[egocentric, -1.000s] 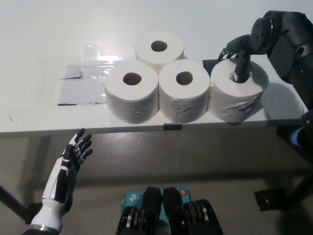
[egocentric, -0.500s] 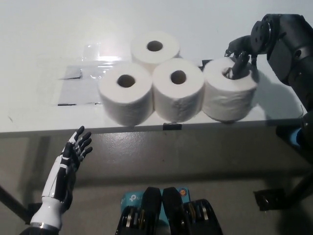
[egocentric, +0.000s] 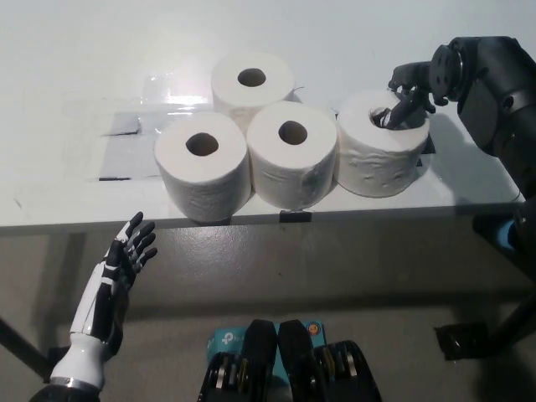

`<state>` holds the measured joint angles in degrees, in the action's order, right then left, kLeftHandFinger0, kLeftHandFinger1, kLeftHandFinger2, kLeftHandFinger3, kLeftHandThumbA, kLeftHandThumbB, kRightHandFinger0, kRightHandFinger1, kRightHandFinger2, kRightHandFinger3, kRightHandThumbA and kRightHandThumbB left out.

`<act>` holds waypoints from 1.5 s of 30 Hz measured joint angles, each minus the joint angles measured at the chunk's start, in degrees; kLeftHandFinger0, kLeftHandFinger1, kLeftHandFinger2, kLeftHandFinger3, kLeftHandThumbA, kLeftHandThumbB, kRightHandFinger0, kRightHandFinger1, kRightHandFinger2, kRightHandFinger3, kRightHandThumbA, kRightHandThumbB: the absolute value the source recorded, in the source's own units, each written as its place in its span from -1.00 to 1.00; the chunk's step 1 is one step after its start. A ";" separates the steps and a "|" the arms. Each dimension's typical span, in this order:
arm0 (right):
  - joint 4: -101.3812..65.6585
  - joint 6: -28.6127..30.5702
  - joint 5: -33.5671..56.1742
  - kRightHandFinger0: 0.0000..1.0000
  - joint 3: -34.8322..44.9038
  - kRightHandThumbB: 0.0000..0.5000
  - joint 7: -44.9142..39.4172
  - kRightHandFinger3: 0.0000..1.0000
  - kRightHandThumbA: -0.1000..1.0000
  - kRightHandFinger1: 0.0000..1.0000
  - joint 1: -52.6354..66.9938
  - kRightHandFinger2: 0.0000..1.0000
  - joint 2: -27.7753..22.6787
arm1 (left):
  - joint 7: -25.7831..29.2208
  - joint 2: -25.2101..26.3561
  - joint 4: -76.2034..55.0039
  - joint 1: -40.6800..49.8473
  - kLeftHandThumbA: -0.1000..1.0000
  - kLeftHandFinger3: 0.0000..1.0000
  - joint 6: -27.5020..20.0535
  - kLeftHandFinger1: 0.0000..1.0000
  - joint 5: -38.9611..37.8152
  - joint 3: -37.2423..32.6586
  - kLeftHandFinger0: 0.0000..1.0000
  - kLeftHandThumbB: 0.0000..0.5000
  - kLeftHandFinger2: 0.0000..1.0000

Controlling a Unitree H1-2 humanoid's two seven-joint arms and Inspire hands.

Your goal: A few rolls of toilet paper are kept infront of the robot and the robot uses its right hand to lift one of the rolls and and places it on top of the other rolls to stack it.

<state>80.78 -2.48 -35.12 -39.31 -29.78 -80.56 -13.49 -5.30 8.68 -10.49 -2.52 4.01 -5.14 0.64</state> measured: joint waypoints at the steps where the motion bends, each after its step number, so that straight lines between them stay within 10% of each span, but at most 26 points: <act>1: 0.00 0.11 -0.04 -0.98 0.01 0.35 0.11 -0.21 0.02 -0.33 0.02 -0.30 -0.01 | 0.00 0.00 0.00 -0.01 1.00 1.00 0.00 1.00 0.00 0.00 1.00 0.21 1.00; 3: 0.01 0.34 -0.06 -1.00 0.02 0.41 0.45 -0.13 0.02 -0.42 0.05 0.02 -0.04 | 0.00 0.00 0.00 -0.02 1.00 1.00 -0.02 1.00 0.00 0.01 1.00 0.23 1.00; 4: 0.02 0.36 -0.09 -1.00 0.01 0.40 0.65 0.35 0.02 -0.46 0.06 0.11 -0.03 | 0.00 0.01 0.00 -0.05 1.00 1.00 -0.01 1.00 -0.01 0.03 1.00 0.17 1.00; 8: 0.02 0.33 -0.31 -1.00 -0.04 0.33 1.01 1.00 -0.04 -0.89 0.07 -0.13 -0.04 | 0.00 0.03 0.00 -0.16 1.00 1.00 -0.01 1.00 -0.04 0.10 1.00 0.15 1.00; 10: 0.02 0.29 -0.57 -1.00 -0.18 0.30 1.21 0.73 -0.03 -0.96 0.07 -0.23 -0.12 | 0.00 0.03 0.00 -0.20 1.00 1.00 -0.01 1.00 -0.03 0.10 1.00 0.23 1.00; 15: 0.01 0.43 -0.98 -0.81 -0.13 0.21 2.23 -0.01 -0.11 -0.13 0.06 0.42 -0.95 | 0.00 0.05 0.00 -0.27 1.00 1.00 0.00 1.00 -0.04 0.12 1.00 0.23 1.00; 16: -0.01 0.56 -1.00 -0.64 0.00 0.17 2.54 0.84 -0.16 0.00 0.06 0.48 -1.35 | -0.01 0.06 0.00 -0.27 1.00 1.00 -0.01 1.00 -0.05 0.14 1.00 0.29 1.00; 17: -0.05 0.62 -0.98 -0.56 0.32 0.17 2.74 0.94 -0.16 0.02 0.06 0.34 -1.71 | -0.01 0.08 0.00 -0.27 1.00 1.00 0.00 1.00 -0.05 0.15 1.00 0.29 1.00; 22: -0.19 0.99 -0.89 -0.27 1.99 0.19 3.87 0.98 -0.11 -0.05 0.02 -0.13 -3.70 | -0.01 0.19 0.00 -0.26 1.00 1.00 0.00 1.00 -0.05 0.16 1.00 0.35 1.00; 24: -0.43 1.20 -0.88 -0.79 2.52 0.20 4.51 0.95 -0.11 -0.71 0.02 -0.68 -4.39 | 0.00 0.19 0.00 -0.25 1.00 1.00 -0.01 1.00 -0.05 0.17 1.00 0.31 1.00; 26: -0.87 1.40 -0.89 -0.77 3.14 0.20 5.30 1.00 -0.12 -0.67 -0.09 -0.46 -5.11 | 0.00 0.19 0.00 -0.25 1.00 1.00 -0.01 1.00 -0.06 0.21 1.00 0.23 1.00; 28: -1.70 1.40 -0.85 -0.63 4.08 0.15 6.21 1.00 -0.18 -0.37 -0.24 0.29 -5.72 | 0.00 0.19 0.00 -0.25 1.00 1.00 0.01 1.00 -0.06 0.27 1.00 0.38 1.00; 33: -4.73 1.45 -0.10 -1.00 7.29 0.08 7.64 1.00 -0.21 -0.84 -0.45 -0.14 -6.87 | -0.01 0.19 0.00 -0.23 1.00 1.00 0.04 1.00 -0.09 0.47 1.00 0.38 1.00; 38: -9.06 1.46 0.22 -0.71 10.15 0.09 8.55 1.00 -0.24 -0.73 -0.44 -0.48 -7.70 | -0.01 0.19 0.00 -0.18 1.00 1.00 0.04 1.00 -0.14 0.56 1.00 0.39 1.00; 39: -10.23 1.46 0.24 -0.44 10.79 0.10 9.15 0.55 -0.27 -0.55 -0.44 -0.43 -7.84 | -0.01 0.19 0.00 -0.18 1.00 1.00 0.04 1.00 -0.14 0.57 1.00 0.46 1.00; 41: -11.08 1.77 0.27 -0.59 11.89 0.10 10.46 -0.32 -0.20 -0.71 -0.44 -0.57 -7.86 | -0.01 0.19 0.00 -0.17 1.00 1.00 0.06 1.00 -0.14 0.59 1.00 0.45 1.00; 45: -11.99 2.09 0.25 -0.91 13.05 0.11 12.70 -0.51 -0.10 -0.94 -0.42 -0.73 -7.86 | 0.00 0.19 0.01 -0.12 1.00 1.00 0.03 1.00 -0.14 0.64 1.00 0.37 1.00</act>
<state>68.79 -0.39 -34.87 -26.26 -17.08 -80.98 -21.35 -5.31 8.87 -10.49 -2.64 4.04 -5.28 1.28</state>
